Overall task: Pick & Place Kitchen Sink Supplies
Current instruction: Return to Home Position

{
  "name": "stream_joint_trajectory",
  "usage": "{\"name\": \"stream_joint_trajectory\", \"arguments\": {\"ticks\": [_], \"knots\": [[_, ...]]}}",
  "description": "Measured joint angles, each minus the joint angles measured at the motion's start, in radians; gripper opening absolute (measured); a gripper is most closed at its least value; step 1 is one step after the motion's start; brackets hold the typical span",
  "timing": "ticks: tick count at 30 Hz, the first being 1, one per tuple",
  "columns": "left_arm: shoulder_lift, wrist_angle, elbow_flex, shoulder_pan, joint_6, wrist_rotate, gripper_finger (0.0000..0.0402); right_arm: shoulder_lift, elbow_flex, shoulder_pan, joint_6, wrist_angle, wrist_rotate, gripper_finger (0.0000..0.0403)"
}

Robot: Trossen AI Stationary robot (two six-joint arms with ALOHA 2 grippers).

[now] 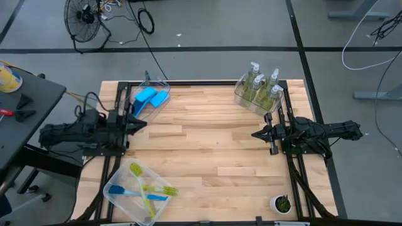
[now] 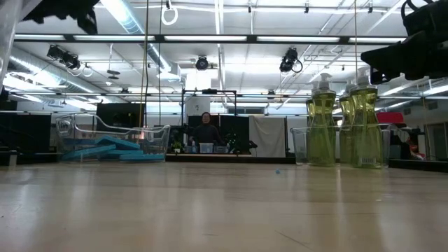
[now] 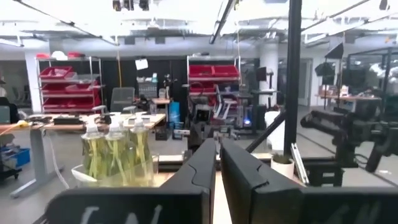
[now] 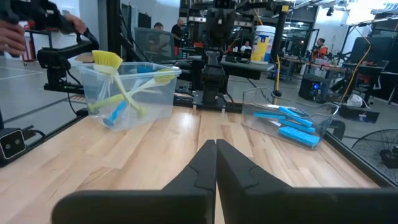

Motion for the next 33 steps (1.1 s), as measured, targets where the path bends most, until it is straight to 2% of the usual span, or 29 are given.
{"name": "stream_joint_trajectory", "arguments": {"ticks": [10, 15, 24, 29, 33], "knots": [[-0.161, 0.148, -0.19, 0.008, 0.008, 0.0, 0.003, 0.0, 0.0, 0.0, 0.0, 0.0, 0.0, 0.0011], [-0.162, 0.177, -0.231, 0.007, 0.006, -0.013, 0.003, 0.0, 0.0, 0.0, 0.0, 0.0, 0.0, 0.0011], [-0.161, 0.161, -0.299, 0.007, -0.043, -0.065, 0.003, 0.0, 0.0, 0.0, 0.0, 0.0, 0.0, 0.0011], [-0.163, 0.142, -0.299, 0.008, -0.014, -0.089, 0.003, 0.0, 0.0, 0.0, 0.0, 0.0, 0.0, 0.0011], [-0.162, 0.058, -0.299, 0.008, -0.019, -0.112, 0.003, 0.0, 0.0, 0.0, 0.0, 0.0, 0.0, 0.0011]]}}
